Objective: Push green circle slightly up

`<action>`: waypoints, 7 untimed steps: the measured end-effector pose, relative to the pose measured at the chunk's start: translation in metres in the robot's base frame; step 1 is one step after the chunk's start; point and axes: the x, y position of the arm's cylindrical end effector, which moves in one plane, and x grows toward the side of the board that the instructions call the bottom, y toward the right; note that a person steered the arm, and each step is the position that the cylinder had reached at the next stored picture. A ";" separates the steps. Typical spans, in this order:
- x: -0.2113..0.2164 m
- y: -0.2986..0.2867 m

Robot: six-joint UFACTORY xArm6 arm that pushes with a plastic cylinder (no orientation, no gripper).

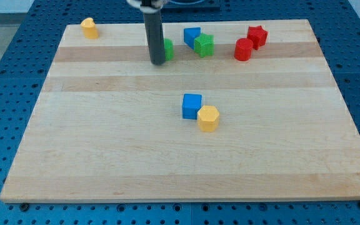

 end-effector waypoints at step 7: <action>-0.029 0.011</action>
